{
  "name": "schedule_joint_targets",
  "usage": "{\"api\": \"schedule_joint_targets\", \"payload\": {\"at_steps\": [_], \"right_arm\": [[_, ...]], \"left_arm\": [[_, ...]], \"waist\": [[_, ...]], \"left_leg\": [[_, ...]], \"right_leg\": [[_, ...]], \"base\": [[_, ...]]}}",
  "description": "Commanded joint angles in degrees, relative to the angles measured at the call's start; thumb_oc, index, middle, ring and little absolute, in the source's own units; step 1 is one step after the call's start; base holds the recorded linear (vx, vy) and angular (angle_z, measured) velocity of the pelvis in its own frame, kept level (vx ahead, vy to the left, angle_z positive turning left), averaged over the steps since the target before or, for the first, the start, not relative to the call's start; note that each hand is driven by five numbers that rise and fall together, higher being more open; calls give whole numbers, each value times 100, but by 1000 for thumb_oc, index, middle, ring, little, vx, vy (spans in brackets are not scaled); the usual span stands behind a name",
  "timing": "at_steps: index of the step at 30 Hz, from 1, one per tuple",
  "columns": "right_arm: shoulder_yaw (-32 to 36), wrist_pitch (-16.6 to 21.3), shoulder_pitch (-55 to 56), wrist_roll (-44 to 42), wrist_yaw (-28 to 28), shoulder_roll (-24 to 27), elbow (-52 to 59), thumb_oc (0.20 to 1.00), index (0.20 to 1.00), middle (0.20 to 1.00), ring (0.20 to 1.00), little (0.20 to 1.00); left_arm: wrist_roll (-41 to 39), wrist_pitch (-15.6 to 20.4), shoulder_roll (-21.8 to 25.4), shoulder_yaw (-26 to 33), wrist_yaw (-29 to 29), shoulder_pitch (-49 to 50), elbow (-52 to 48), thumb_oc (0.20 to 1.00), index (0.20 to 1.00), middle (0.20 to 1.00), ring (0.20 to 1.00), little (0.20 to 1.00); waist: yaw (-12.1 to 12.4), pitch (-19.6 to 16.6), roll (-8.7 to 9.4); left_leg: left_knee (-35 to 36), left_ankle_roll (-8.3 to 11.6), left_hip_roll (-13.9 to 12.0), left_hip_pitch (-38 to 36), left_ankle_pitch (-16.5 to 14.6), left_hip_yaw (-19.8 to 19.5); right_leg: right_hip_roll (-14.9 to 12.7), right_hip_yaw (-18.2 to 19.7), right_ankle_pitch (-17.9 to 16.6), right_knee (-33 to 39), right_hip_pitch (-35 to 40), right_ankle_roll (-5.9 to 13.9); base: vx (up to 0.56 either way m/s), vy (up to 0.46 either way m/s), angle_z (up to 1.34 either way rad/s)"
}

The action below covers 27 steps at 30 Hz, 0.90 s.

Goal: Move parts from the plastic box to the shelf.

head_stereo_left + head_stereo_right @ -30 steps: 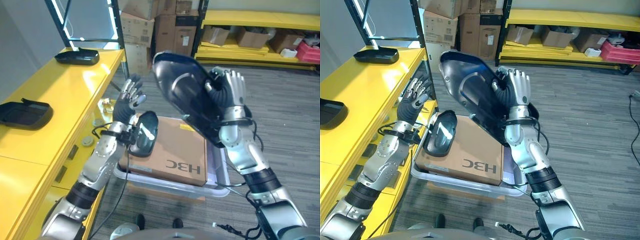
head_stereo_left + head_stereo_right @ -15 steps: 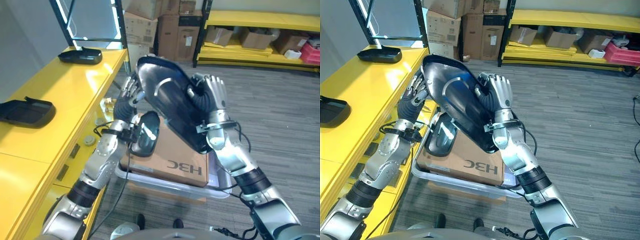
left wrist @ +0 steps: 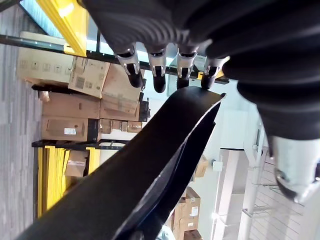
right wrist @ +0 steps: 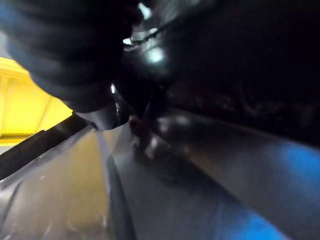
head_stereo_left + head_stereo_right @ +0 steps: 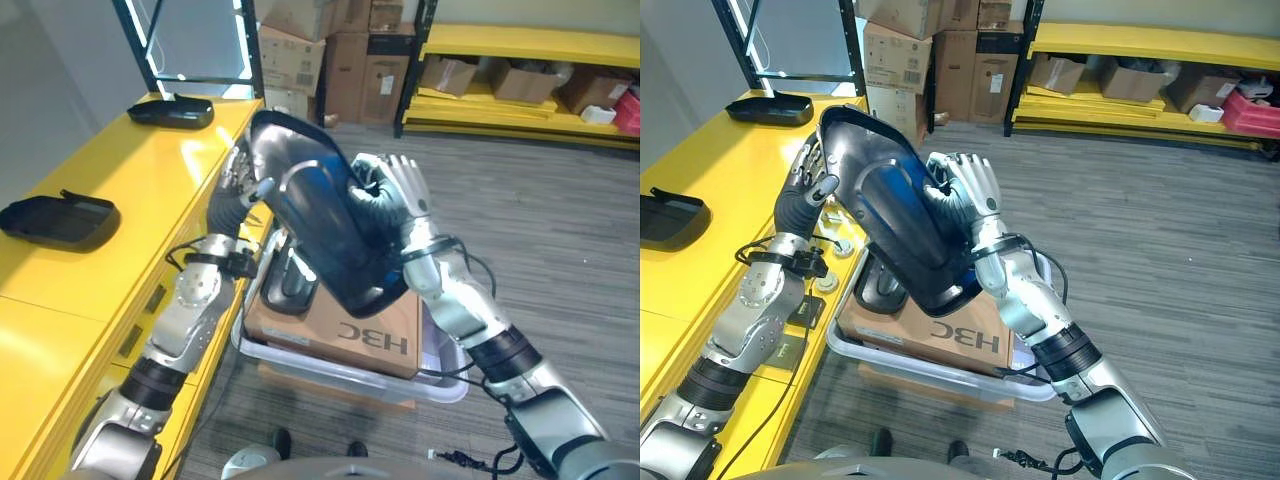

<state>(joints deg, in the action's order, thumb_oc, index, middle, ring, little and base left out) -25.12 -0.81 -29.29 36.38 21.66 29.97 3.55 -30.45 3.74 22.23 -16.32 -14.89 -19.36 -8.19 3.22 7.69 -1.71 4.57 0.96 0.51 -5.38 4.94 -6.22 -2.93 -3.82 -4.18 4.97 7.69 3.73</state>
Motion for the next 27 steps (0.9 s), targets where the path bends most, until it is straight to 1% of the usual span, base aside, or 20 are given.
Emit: {"api": "schedule_joint_targets", "payload": {"at_steps": [1,6,7,12,15,19,20,21,22,27], "right_arm": [[-388,639,-759,-26,-53,-324,645,200,200,200,200,200],[-587,663,-840,-94,-104,-495,659,200,200,200,200,200],[-650,654,-850,-138,-72,-594,636,200,200,200,200,200],[-756,616,-927,-165,8,-729,662,200,200,200,200,200],[-810,606,-986,-149,56,-752,675,200,200,200,200,200],[-849,563,-1033,-146,73,-763,693,200,200,200,200,200],[-848,563,-1034,-146,73,-762,693,200,200,200,200,200],[-847,545,-1052,-156,85,-773,706,200,200,200,200,200],[-863,534,-1057,-160,119,-773,703,200,200,200,200,200],[-890,587,-995,-310,106,-774,687,200,200,200,200,200]], "left_arm": [[467,64,-83,-503,-18,-548,396,1000,1000,1000,1000,1000],[663,3,-254,-481,-281,-554,639,1000,1000,1000,1000,1000],[761,-34,-343,-484,-406,-568,766,1000,1000,1000,1000,1000],[871,-135,-536,-567,-625,-657,1056,1000,1000,1000,1000,1000],[817,-165,-629,-621,-661,-716,1183,1000,1000,1000,1000,1000],[324,-112,-769,-724,-619,-704,1271,1000,1000,1000,1000,1000],[322,-109,-769,-724,-618,-708,1275,1000,1000,1000,1000,1000],[-28,-32,-838,-772,-570,-697,1298,454,454,454,454,454],[-351,38,-882,-823,-505,-740,1281,200,200,200,200,200],[-707,120,-803,-930,-121,-762,1077,200,200,200,200,200]], "waist": [[119,-333,122],[142,-316,116],[139,-304,117],[120,-297,124],[110,-293,126],[92,-294,127],[94,-294,127],[77,-296,125],[51,-301,123],[10,-315,118]], "left_leg": [[43,237,-282,-204,-553,-181],[43,229,-287,-201,-547,-174],[43,228,-290,-202,-546,-168],[43,229,-295,-208,-543,-156],[43,230,-298,-200,-544,-153],[43,225,-295,-201,-545,-145],[43,225,-295,-200,-545,-145],[43,220,-296,-202,-545,-140],[43,217,-296,-203,-547,-140],[43,217,-299,-209,-563,-123]], "right_leg": [[-506,-174,198,-77,49,443],[-514,-161,188,-79,44,443],[-513,-162,188,-78,39,440],[-512,-158,188,-78,39,438],[-508,-156,185,-74,32,441],[-500,-148,185,-77,27,443],[-500,-148,185,-77,26,443],[-498,-142,186,-81,18,443],[-500,-128,186,-80,5,444],[-497,-116,193,-97,-10,446]], "base": [[0,0,0],[0,0,0],[0,0,0],[0,0,0],[0,0,0],[0,0,0],[0,0,0],[0,0,0],[0,0,0],[4,1,-1]]}}
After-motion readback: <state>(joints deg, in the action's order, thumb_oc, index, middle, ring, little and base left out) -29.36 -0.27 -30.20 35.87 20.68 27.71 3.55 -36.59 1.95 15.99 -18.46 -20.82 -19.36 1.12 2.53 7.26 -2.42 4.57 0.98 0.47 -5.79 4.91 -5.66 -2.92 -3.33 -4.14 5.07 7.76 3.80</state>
